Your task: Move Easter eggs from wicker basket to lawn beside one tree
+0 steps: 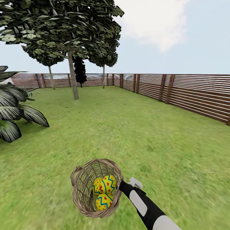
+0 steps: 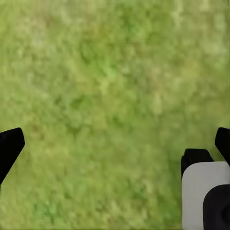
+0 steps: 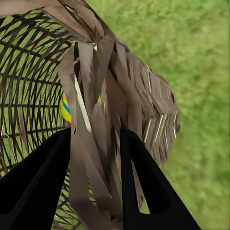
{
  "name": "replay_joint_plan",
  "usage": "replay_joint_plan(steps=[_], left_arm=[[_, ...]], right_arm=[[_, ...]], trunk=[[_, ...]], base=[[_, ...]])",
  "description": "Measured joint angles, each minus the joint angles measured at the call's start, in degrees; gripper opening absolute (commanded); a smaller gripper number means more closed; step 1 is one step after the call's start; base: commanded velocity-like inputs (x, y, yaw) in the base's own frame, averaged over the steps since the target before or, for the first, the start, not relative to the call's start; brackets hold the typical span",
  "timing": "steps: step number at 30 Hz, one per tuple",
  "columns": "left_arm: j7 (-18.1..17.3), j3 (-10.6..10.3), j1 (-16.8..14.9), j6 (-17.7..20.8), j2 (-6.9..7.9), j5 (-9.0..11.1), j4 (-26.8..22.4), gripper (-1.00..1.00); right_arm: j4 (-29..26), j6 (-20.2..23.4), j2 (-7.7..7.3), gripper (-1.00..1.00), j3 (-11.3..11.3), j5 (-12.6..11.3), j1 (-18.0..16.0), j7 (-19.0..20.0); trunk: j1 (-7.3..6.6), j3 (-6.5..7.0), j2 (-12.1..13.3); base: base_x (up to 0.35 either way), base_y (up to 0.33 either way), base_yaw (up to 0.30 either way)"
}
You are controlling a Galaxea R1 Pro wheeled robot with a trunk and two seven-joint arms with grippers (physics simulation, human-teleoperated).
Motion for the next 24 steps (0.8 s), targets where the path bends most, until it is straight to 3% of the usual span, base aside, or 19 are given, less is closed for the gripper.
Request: replay_joint_plan(steps=[24], left_arm=[[0.0,-0.1,0.0,0.0,0.0,0.0,0.0,1.0]], right_arm=[[0.0,0.0,0.0,-1.0,0.0,0.0,0.0,0.0]], trunk=[[0.0,0.0,0.0]], base=[[0.329,0.0,0.025]])
